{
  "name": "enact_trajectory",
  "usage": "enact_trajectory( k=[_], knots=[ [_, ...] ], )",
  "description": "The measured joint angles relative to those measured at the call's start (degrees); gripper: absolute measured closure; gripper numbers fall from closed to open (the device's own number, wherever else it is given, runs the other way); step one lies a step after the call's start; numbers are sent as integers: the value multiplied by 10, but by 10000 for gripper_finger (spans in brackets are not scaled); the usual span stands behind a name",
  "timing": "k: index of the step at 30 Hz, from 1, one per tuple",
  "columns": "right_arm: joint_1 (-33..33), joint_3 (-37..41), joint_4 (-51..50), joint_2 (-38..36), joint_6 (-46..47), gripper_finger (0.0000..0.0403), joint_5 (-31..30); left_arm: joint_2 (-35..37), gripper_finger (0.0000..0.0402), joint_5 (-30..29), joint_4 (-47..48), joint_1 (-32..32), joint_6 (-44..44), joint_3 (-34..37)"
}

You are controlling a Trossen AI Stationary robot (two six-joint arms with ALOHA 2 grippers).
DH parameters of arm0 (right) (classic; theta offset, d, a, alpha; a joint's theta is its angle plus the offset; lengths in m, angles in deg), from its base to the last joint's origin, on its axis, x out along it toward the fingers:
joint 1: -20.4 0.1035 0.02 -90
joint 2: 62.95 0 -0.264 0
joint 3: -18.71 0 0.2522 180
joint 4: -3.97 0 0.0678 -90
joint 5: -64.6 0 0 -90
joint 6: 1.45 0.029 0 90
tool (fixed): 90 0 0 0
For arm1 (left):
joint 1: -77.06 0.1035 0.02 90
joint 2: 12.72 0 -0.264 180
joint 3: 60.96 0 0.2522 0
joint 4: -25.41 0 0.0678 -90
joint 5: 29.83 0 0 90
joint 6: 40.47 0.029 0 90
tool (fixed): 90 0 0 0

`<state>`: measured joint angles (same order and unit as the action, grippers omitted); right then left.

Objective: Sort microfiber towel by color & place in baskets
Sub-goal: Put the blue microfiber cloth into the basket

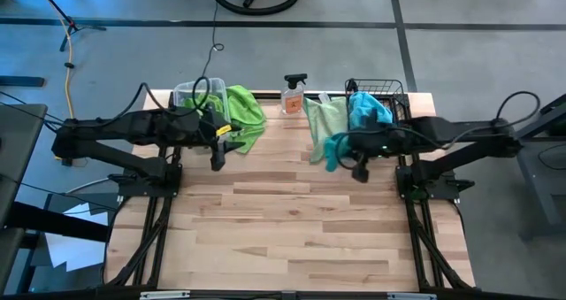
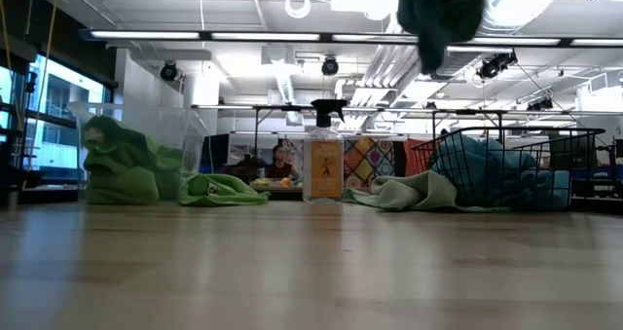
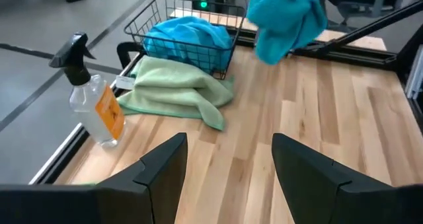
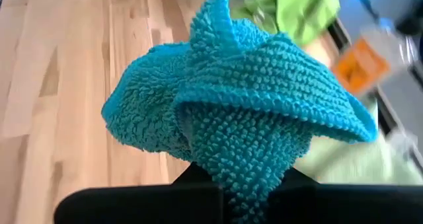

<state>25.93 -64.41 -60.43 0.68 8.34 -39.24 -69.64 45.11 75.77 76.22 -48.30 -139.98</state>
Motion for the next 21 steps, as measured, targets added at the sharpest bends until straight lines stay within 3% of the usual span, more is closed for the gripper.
enact_trajectory(
  k=[6,13,17,21],
  knots=[
    [33,0,-93,-61,67,400,-63,-8,193,-7,-1,0,15,0],
    [45,8,-116,-108,126,400,-121,-15,193,-13,-5,1,4,0],
    [8,4,-106,-104,159,400,-159,-16,193,-13,-5,1,4,0],
    [-86,-19,-87,-88,142,400,-168,-16,193,-18,-6,1,4,0]
  ],
)
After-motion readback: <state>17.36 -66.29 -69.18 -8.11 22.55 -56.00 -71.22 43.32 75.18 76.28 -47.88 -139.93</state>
